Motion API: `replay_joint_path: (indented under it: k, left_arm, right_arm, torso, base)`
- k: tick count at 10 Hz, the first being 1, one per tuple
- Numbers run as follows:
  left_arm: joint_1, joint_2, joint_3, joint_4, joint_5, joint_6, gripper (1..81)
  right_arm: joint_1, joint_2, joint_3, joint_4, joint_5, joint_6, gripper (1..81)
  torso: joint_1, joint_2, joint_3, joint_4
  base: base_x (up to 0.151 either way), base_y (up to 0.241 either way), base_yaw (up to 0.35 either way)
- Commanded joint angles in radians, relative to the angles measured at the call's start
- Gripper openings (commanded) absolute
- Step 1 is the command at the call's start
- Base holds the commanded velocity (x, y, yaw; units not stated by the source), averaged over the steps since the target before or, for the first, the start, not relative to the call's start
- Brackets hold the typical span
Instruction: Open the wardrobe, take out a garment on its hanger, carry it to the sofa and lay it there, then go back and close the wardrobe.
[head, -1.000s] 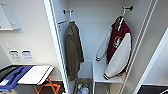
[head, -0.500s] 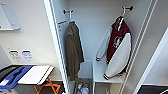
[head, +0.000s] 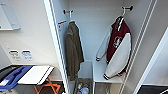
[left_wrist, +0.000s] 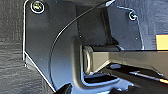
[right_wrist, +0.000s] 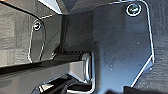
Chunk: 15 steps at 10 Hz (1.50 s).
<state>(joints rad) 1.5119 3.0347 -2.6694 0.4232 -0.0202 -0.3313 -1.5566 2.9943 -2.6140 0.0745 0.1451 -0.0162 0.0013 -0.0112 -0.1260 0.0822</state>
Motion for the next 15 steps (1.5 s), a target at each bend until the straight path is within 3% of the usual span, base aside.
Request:
replay_joint_path:
  k: [1,2,5,7,10,15]
  left_arm:
    - [-0.035,-0.017,-0.014,-0.017,0.062,0.008,81.1]
    - [-0.038,-0.019,-0.014,-0.04,0.06,0.015,81.1]
    - [-0.043,-0.025,-0.009,-0.282,0.048,0.25,81.1]
    - [-0.048,-0.019,-0.015,-0.293,0.045,0.259,81.1]
    - [-0.101,-0.008,-0.024,-0.259,0.055,0.273,81.1]
    - [-0.173,-0.008,-0.024,0.054,0.053,0.271,81.1]
  right_arm:
    - [0.035,0.034,-0.052,-0.001,-0.068,-0.002,81.1]
    - [0.035,0.045,-0.07,-0.001,-0.067,-0.002,81.1]
    - [0.034,0.053,-0.075,-0.001,-0.067,-0.002,81.1]
    - [0.032,0.057,-0.073,-0.001,-0.067,-0.002,81.1]
    - [0.029,0.071,-0.073,0.002,-0.067,-0.001,81.1]
    - [0.034,0.07,-0.081,0.005,-0.068,0.005,81.1]
  torso:
    - [0.0,0.0,0.0,0.0]
    - [0.0,0.0,0.0,0.0]
    - [0.0,0.0,0.0,0.0]
    - [0.0,0.0,0.0,0.0]
    - [0.0,0.0,0.0,0.0]
    - [0.0,0.0,0.0,0.0]
  base:
    - [0.0,0.0,0.0]
    - [0.0,0.0,0.0]
    - [0.0,0.0,0.0]
    - [0.0,0.0,0.0]
    - [0.0,0.0,0.0]
    - [0.0,0.0,0.0]
